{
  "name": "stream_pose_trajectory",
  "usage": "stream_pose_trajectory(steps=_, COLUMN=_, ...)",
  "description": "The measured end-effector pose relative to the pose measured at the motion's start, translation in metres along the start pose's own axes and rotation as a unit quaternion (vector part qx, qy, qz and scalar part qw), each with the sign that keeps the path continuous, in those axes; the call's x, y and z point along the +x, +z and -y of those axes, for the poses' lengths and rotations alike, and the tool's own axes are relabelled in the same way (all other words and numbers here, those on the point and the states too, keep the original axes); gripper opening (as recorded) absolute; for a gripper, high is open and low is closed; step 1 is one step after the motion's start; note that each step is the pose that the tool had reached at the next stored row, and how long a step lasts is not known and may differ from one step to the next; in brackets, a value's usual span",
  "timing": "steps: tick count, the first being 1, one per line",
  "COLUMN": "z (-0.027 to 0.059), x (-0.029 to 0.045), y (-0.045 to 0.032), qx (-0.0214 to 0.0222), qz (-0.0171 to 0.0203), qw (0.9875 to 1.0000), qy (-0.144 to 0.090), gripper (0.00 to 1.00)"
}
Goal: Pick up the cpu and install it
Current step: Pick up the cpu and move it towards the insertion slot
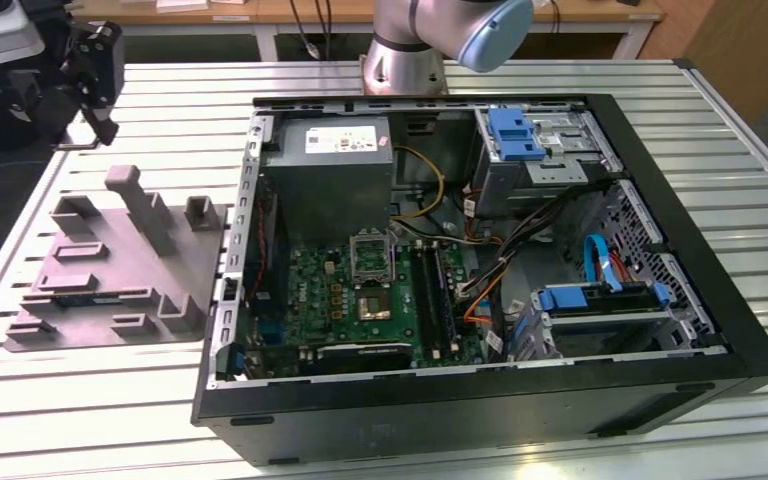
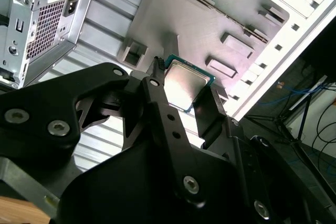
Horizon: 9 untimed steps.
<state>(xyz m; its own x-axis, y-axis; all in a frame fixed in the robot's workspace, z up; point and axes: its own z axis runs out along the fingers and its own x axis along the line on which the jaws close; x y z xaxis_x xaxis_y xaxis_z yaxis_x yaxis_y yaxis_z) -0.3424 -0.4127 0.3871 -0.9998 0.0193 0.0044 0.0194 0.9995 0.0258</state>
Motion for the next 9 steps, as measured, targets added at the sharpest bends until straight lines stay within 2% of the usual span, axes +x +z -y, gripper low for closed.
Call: stream_pose_trajectory(steps=9, z=-0.0001, x=-0.0070, y=0.0000, qx=0.0000, qz=0.0000, qw=1.0000, qy=0.000, gripper=0.47)
